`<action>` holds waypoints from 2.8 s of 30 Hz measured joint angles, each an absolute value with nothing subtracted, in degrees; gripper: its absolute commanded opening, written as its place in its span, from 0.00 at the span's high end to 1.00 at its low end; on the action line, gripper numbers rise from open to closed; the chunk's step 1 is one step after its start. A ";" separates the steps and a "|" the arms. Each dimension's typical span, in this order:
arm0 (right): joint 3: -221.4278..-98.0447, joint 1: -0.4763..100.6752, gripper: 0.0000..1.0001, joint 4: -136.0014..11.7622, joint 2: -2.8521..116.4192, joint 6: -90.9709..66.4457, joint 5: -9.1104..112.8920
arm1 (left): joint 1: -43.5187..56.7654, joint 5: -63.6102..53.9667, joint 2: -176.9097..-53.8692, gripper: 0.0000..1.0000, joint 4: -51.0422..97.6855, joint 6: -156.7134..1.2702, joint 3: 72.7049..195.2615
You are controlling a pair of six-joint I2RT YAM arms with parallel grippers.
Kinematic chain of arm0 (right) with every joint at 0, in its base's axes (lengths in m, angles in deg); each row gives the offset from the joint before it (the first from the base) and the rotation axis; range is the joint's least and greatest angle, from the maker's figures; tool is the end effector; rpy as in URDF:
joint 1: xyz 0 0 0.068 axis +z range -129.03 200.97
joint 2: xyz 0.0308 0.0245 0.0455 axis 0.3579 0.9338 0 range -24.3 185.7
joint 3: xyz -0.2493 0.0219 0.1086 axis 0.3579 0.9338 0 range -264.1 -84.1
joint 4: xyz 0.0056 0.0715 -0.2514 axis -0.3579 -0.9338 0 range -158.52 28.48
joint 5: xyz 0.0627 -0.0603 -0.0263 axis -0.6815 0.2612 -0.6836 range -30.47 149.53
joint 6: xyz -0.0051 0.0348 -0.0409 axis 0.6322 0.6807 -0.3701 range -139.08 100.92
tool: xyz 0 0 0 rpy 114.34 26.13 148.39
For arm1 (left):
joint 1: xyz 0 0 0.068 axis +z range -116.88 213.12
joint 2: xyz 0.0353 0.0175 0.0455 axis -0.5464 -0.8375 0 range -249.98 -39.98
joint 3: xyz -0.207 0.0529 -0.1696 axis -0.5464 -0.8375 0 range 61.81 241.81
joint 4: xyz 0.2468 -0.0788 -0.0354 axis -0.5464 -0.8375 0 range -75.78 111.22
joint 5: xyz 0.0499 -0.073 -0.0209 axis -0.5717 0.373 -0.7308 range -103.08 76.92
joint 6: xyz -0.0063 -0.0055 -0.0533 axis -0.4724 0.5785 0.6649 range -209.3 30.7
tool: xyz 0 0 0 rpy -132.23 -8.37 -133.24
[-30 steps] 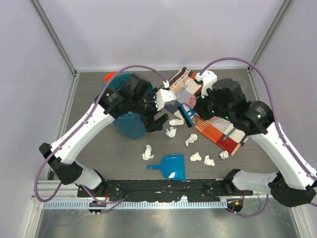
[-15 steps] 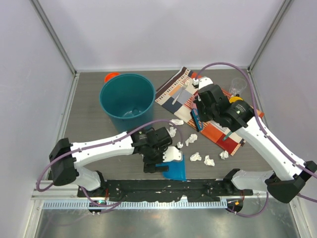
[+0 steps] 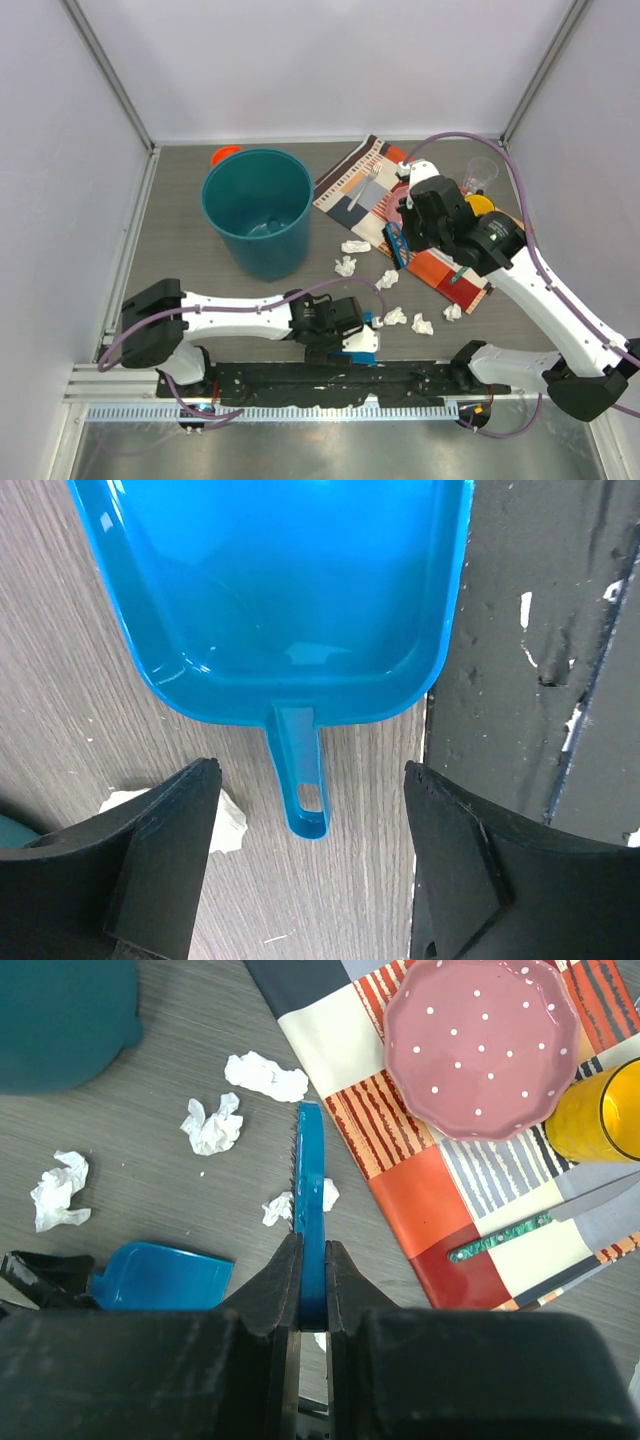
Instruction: Sweep away the paper scraps from the table
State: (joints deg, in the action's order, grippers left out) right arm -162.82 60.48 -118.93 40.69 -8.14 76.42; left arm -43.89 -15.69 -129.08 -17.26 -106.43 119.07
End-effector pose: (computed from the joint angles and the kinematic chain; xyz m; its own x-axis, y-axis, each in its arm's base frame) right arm 0.1687 0.1257 0.3946 -0.6079 -0.2659 -0.7482 -0.3375 0.9394 -0.0597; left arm 0.0675 -0.2847 0.1960 0.0835 0.9473 -0.3092 0.9893 -0.0415 0.1401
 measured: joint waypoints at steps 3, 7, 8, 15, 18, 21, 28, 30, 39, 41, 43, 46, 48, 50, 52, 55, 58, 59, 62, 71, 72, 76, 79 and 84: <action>-162.82 60.48 0.99 -118.89 40.26 -8.16 75.98 | -43.80 -16.59 -129.08 0.23 -15.29 -106.71 116.82; -162.71 60.48 0.99 -118.65 39.54 -8.16 75.19 | -43.67 -18.62 -129.08 0.25 -14.09 -107.80 113.69; -162.49 60.48 0.99 -118.43 39.34 -8.16 74.89 | -43.67 -18.93 -129.08 0.26 -14.09 -108.00 113.32; -161.97 60.48 0.99 -118.14 39.19 -8.16 73.71 | -43.45 -19.43 -130.20 0.64 -11.34 -108.81 112.12; -161.95 60.48 0.99 -118.10 39.19 -8.16 73.49 | -43.39 -18.21 -130.53 0.90 -11.34 -108.94 112.10; -161.95 60.48 0.99 -118.10 39.19 -8.16 73.44 | -43.37 -16.37 -130.70 1.00 -12.08 -109.07 112.36; -161.95 60.48 0.99 -118.12 39.03 -6.35 76.07 | -41.27 -13.42 -131.07 1.00 -17.68 -108.74 118.35; -161.95 60.48 0.99 -118.14 38.60 -5.06 78.47 | -39.28 -13.23 -130.31 1.00 -20.47 -109.05 121.87; -162.30 60.22 0.99 -118.84 33.88 0.43 87.93 | -34.05 -18.49 -116.12 1.00 -36.74 -111.08 141.38; -161.42 60.22 0.99 -118.34 33.00 1.48 87.06 | -31.39 -20.04 -113.76 1.00 -39.86 -111.04 145.03; -157.62 60.22 0.99 -115.30 31.25 3.40 83.85 | -28.61 -21.14 -112.43 1.00 -42.40 -111.02 148.29; -148.90 60.22 0.99 -108.55 27.97 8.12 76.18 | -24.50 -22.95 -111.16 1.00 -45.68 -110.82 153.56; -143.02 60.30 0.99 -103.00 26.75 12.45 69.25 | -22.47 -24.28 -110.40 1.00 -46.83 -110.75 156.18; -138.60 61.33 0.99 -97.07 27.08 16.25 64.13 | -20.63 -25.55 -109.56 1.00 -47.58 -110.75 158.10; -135.63 64.81 0.99 -91.13 29.07 20.06 62.14 | -19.30 -26.73 -108.69 1.00 -48.15 -110.73 159.07; -135.41 74.05 0.99 -85.05 34.90 23.01 63.19 | -17.55 -28.31 -107.27 1.00 -48.87 -110.69 159.24; -137.71 82.16 0.99 -80.79 42.84 24.49 63.00 | -16.50 -28.70 -106.57 1.00 -49.50 -110.67 159.24; -138.62 84.17 0.99 -78.76 46.09 24.89 62.56 | -16.24 -28.74 -106.46 1.00 -49.59 -110.67 159.24; -139.91 85.92 0.99 -76.14 52.34 25.48 62.14 | -15.91 -29.03 -106.44 1.00 -49.78 -110.64 159.24; -141.62 84.35 0.99 -80.59 60.50 24.76 69.55 | -15.61 -27.85 -106.31 1.00 -49.85 -110.73 157.36; -141.64 83.65 0.99 -81.60 60.50 24.71 70.43 | -15.61 -27.26 -106.31 1.00 -49.87 -110.75 156.79; -141.64 80.63 0.99 -86.34 59.49 24.84 75.32 | -15.61 -23.72 -106.35 1.00 -51.05 -110.89 155.85; -141.53 79.32 0.99 -90.19 55.10 24.34 78.01 | -15.61 -20.15 -106.33 1.00 -52.28 -111.08 155.61; -141.57 77.59 0.99 -95.94 45.90 22.42 79.04 | -15.91 -13.64 -106.22 1.00 -53.17 -112.28 150.87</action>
State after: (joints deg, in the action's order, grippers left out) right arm -141.57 77.59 -95.94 45.90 22.42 79.04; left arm -15.91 -13.64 -106.22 -53.17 -112.28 150.87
